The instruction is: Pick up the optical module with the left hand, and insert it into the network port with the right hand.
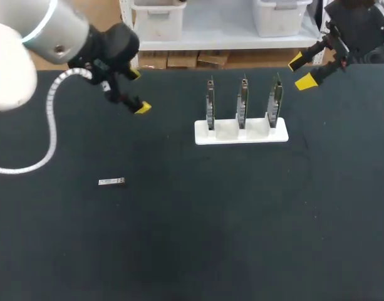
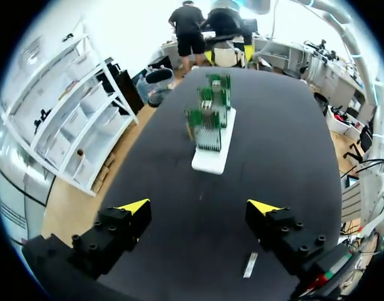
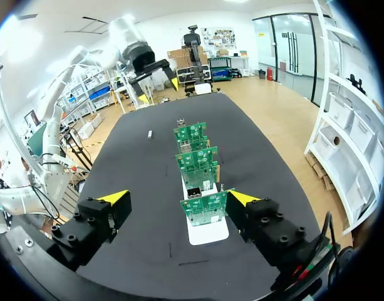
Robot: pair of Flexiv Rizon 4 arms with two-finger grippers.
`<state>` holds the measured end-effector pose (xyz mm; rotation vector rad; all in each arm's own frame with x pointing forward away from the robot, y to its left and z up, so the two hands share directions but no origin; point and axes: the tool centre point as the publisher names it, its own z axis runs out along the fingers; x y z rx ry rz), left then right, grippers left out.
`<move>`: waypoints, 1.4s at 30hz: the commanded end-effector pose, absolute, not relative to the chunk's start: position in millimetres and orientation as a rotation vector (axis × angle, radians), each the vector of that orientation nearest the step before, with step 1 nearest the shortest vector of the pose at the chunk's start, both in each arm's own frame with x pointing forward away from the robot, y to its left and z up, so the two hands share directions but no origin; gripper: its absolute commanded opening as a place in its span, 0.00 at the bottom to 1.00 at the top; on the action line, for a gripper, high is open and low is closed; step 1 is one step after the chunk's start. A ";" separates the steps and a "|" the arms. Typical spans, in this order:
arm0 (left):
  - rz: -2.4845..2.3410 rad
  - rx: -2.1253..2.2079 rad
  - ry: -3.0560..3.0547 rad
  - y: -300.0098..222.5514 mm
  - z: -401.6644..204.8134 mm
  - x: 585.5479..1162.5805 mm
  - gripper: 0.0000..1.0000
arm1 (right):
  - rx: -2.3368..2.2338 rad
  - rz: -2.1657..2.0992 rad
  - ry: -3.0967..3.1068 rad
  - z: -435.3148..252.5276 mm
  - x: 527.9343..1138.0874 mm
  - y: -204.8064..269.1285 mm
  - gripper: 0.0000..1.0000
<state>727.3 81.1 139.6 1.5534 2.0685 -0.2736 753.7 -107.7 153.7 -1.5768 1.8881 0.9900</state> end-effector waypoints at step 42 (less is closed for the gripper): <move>-0.213 1.871 2.179 192.6 56.1 651.7 1.00 | -1.576 0.987 1.889 153.7 753.2 -107.3 1.00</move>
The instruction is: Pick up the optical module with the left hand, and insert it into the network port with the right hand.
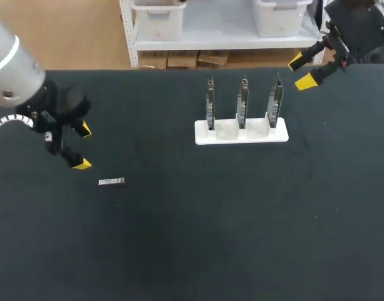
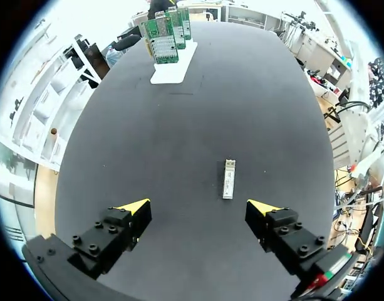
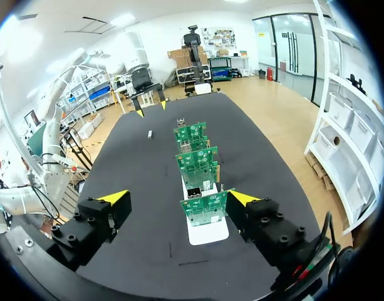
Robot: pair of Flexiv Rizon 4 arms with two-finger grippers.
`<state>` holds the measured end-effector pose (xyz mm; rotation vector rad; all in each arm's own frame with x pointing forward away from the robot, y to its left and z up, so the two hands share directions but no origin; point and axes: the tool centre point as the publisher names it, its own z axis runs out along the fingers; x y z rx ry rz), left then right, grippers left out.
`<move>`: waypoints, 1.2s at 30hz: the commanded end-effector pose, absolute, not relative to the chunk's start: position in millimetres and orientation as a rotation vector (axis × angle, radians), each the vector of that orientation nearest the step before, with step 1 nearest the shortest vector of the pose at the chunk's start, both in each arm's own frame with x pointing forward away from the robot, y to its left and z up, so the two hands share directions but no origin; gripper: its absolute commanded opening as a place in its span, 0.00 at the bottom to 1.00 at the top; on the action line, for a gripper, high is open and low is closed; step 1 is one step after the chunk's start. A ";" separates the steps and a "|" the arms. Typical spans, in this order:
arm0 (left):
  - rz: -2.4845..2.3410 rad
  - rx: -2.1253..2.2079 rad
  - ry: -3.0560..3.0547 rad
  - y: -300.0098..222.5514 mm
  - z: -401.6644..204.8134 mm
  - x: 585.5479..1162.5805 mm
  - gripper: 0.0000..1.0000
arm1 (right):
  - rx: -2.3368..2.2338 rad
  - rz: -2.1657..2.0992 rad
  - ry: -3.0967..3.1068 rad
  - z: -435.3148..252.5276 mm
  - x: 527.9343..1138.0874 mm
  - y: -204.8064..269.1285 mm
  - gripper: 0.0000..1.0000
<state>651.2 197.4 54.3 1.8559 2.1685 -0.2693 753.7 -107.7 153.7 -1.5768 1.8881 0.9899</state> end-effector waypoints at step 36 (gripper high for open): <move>-0.088 2.025 2.301 170.8 5.9 599.2 1.00 | -1.576 0.987 1.889 153.7 753.2 -107.3 1.00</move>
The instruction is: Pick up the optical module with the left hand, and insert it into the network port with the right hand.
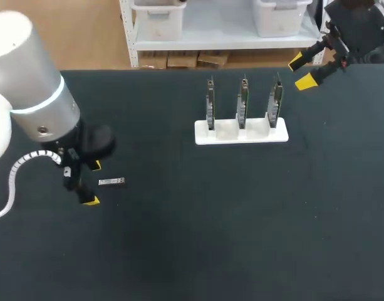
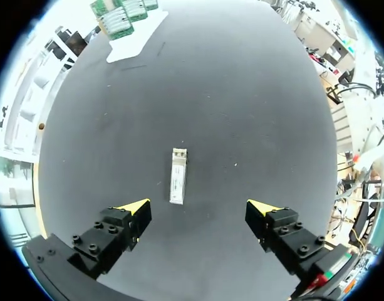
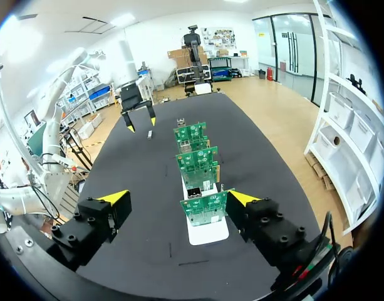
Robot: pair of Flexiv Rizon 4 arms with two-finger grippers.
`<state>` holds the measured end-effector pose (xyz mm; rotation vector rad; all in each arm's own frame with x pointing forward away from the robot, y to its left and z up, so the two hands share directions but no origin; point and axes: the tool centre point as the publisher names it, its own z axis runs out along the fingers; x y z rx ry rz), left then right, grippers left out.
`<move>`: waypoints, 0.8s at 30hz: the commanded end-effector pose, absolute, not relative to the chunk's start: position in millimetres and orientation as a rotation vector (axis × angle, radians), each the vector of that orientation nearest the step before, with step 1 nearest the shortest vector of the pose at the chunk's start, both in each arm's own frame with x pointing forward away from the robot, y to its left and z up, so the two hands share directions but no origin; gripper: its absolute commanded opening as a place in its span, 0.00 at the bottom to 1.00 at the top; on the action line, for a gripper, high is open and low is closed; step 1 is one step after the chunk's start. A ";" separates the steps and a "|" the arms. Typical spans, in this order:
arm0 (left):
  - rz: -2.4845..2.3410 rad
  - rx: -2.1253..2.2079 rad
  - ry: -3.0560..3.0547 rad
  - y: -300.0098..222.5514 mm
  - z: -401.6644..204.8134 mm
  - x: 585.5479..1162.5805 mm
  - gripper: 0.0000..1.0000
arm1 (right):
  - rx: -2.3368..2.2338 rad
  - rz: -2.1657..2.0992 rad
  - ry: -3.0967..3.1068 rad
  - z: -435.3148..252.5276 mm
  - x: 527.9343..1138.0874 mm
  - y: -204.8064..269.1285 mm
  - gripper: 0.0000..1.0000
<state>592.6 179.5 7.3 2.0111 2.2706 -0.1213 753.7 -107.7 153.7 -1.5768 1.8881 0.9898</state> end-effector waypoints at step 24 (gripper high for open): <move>0.005 1.984 2.369 168.8 -7.8 605.3 1.00 | -1.576 0.987 1.889 153.7 753.2 -107.3 1.00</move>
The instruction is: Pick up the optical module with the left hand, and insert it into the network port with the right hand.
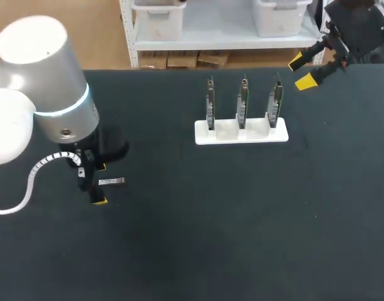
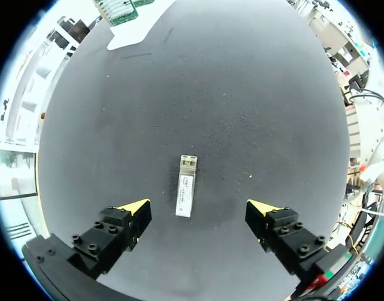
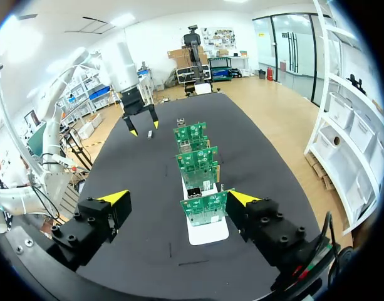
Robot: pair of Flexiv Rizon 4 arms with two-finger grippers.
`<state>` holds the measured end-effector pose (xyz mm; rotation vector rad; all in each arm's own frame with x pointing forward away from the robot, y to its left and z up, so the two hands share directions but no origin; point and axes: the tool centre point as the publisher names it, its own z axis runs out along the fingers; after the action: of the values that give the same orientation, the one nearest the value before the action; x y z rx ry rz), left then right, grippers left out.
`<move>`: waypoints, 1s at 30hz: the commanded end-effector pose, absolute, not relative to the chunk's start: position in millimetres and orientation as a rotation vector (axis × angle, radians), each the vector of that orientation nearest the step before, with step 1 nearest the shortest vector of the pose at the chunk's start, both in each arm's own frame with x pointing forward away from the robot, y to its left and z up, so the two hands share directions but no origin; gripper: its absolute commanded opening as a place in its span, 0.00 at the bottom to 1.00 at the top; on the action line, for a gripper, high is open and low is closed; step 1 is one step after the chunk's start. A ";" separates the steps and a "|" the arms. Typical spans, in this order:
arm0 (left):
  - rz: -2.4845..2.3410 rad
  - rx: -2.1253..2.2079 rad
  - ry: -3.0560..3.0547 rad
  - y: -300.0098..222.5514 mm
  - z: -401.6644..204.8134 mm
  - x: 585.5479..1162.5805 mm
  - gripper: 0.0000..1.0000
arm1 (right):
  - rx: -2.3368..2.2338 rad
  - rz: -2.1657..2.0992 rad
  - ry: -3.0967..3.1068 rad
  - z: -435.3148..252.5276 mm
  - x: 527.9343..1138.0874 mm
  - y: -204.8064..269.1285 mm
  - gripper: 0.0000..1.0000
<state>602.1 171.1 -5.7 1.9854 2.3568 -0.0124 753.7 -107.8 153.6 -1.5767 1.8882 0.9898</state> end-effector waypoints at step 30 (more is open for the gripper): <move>0.070 1.971 2.400 168.5 -17.6 605.1 1.00 | -1.576 0.987 1.889 153.7 753.2 -107.3 1.00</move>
<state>605.6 168.9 -15.9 1.9701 2.3995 0.0676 753.7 -107.7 153.7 -1.5768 1.8881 0.9898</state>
